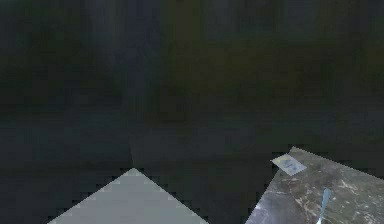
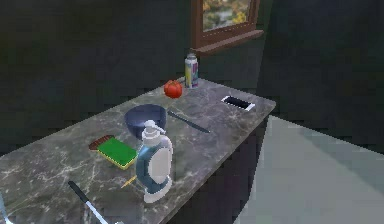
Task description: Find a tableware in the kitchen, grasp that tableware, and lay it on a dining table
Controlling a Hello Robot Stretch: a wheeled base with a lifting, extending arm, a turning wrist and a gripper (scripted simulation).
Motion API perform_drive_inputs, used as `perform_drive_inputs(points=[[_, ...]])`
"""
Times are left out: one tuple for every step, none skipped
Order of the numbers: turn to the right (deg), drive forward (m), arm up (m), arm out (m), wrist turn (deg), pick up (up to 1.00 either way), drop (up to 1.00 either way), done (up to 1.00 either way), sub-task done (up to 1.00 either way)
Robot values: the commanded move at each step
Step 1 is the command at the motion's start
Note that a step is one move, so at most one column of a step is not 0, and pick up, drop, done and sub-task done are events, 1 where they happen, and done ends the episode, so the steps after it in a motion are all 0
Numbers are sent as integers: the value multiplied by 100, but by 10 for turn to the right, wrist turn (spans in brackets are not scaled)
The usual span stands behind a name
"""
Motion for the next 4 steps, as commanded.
perform_drive_inputs(points=[[0, 0, 38, 0, 0, 0, 0, 0, 0], [0, 0, 0, 32, 0, 0, 0, 0, 0], [0, 0, 0, 0, 450, 0, 0, 0, 0], [0, 0, 0, 0, 450, 0, 0, 0, 0]])
